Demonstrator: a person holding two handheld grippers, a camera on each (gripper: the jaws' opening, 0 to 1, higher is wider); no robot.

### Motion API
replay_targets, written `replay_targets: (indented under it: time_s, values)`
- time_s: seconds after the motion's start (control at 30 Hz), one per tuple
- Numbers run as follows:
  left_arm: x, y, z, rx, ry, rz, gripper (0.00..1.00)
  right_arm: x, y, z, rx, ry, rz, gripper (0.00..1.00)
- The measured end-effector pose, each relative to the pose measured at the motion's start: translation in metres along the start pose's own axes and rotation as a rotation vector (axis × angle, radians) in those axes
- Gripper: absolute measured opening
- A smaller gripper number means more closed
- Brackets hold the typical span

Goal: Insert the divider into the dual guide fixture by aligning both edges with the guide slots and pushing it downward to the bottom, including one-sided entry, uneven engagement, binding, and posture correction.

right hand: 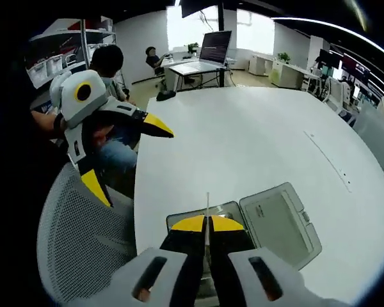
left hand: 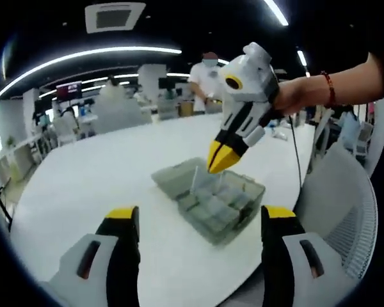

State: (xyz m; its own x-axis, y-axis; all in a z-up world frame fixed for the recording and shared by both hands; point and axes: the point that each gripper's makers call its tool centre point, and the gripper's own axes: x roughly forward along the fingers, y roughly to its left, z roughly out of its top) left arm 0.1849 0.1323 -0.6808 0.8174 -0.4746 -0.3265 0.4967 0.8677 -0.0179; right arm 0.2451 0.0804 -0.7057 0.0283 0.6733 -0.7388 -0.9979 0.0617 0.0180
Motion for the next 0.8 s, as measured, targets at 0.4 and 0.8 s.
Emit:
replay_targets:
  time_s: [0.4,0.8]
  values:
    - [0.0,0.002,0.001,-0.096,-0.021,0.011,0.83,0.008,0.001,-0.009,-0.055,0.037,0.016,0.0]
    - [0.0,0.003,0.001,-0.1,-0.02,0.011,0.82,0.013,0.001,-0.016,-0.077,0.064,0.025,0.0]
